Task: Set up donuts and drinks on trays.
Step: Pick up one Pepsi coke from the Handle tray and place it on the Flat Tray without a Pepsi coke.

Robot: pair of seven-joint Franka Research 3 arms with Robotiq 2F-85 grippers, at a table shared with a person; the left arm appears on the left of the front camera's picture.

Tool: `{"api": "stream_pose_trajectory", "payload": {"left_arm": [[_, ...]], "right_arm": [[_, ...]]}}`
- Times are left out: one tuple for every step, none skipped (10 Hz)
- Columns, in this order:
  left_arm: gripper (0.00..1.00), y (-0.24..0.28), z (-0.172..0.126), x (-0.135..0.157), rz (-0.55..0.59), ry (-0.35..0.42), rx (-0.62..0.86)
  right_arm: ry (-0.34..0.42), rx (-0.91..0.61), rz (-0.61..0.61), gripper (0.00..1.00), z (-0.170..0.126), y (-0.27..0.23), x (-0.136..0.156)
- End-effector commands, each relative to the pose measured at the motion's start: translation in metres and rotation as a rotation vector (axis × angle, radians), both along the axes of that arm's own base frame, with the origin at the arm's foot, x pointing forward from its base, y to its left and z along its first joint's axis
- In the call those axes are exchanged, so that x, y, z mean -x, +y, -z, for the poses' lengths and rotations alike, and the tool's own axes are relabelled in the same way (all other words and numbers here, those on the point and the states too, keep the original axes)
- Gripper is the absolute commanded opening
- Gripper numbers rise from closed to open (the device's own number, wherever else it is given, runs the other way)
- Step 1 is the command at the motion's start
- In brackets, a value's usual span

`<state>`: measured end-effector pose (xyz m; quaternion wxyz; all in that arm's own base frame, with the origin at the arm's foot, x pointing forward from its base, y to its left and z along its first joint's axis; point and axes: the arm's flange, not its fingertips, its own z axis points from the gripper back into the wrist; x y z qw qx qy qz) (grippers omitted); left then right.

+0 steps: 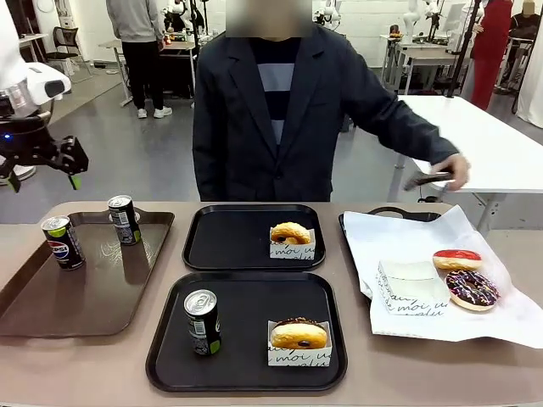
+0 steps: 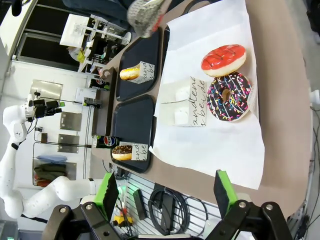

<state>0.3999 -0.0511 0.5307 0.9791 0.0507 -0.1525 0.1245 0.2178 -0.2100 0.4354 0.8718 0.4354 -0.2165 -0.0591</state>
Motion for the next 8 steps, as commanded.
{"api": "stream_pose_trajectory", "payload": {"left_arm": [[1.0,0.01,-0.001,0.003,-0.088,0.004,0.007],[1.0,0.0,0.0,0.0,0.0,0.0,0.0],[1.0,0.0,0.0,0.0,0.0,0.0,0.0],[1.0,0.0,0.0,0.0,0.0,0.0,0.0],[1.0,0.0,0.0,0.0,0.0,0.0,0.0],[1.0,0.0,0.0,0.0,0.0,0.0,0.0],[1.0,0.001,0.001,0.001,-0.005,0.006,0.007],[1.0,0.005,0.018,-0.014,-0.025,0.064,0.018]], "right_arm": [[-0.038,-0.025,-0.001,1.0,0.0,-0.001,-0.003],[-0.038,-0.025,-0.001,1.0,0.0,-0.001,-0.003],[-0.038,-0.025,-0.001,1.0,0.0,-0.001,-0.003],[-0.038,-0.025,-0.001,1.0,0.0,-0.001,-0.003],[-0.038,-0.025,-0.001,1.0,0.0,-0.001,-0.003],[-0.038,-0.025,-0.001,1.0,0.0,-0.001,-0.003],[-0.038,-0.025,-0.001,1.0,0.0,-0.001,-0.003],[-0.038,-0.025,-0.001,1.0,0.0,-0.001,-0.003]]}}
